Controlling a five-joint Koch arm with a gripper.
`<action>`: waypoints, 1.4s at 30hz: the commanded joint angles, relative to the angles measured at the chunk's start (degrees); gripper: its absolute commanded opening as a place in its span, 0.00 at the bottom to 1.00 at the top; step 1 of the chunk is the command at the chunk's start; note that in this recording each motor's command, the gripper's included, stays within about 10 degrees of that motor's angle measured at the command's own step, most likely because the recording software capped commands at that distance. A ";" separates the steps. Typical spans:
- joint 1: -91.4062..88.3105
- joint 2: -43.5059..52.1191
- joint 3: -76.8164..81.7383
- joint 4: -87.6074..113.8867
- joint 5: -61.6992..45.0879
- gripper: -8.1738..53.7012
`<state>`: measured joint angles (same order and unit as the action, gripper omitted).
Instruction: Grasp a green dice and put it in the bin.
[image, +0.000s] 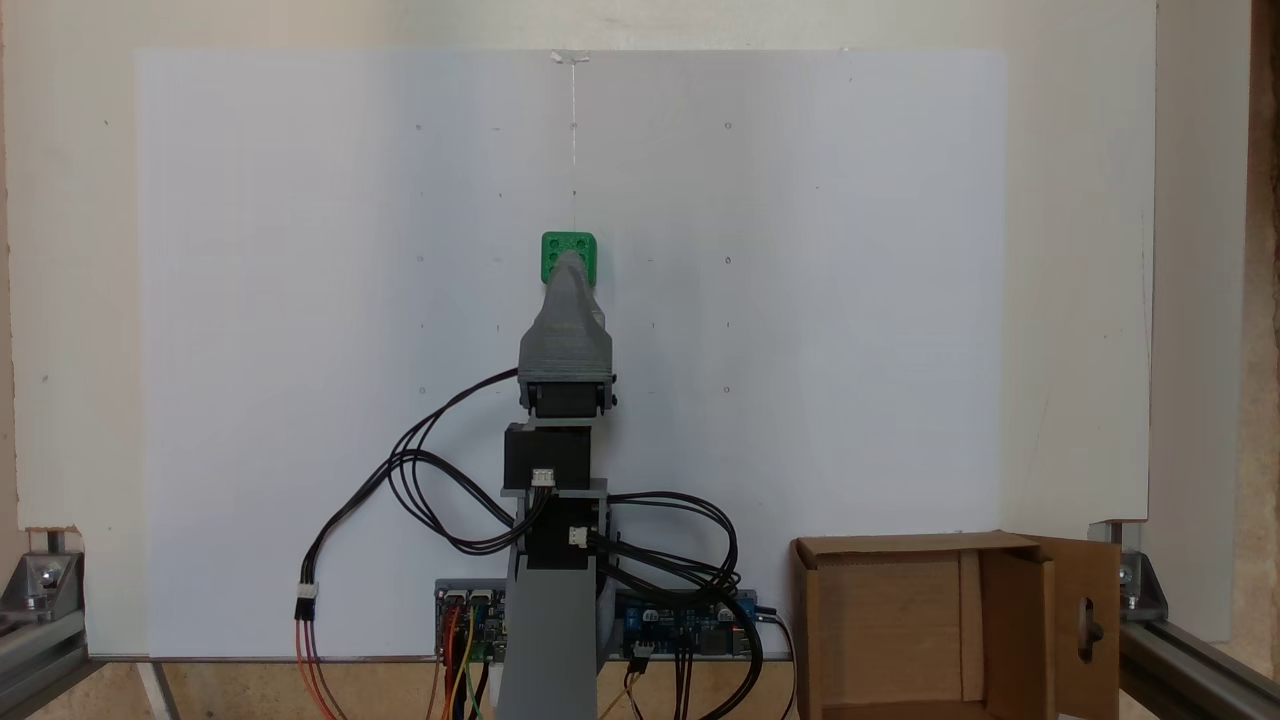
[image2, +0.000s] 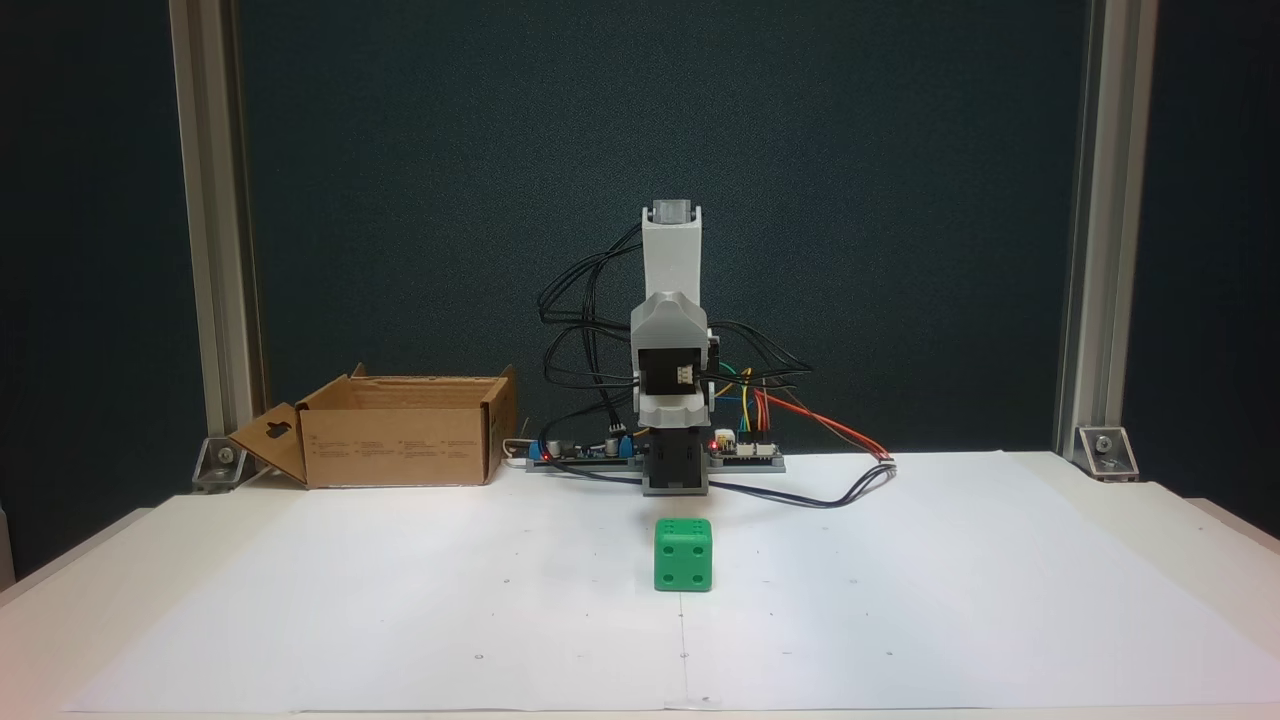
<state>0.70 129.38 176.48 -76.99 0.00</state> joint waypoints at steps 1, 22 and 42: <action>-2.55 5.89 2.72 10.00 1.49 0.85; -3.08 5.89 2.72 11.95 1.49 0.85; 0.62 6.06 2.72 9.93 1.58 0.85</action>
<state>0.70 129.38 176.48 -64.25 0.00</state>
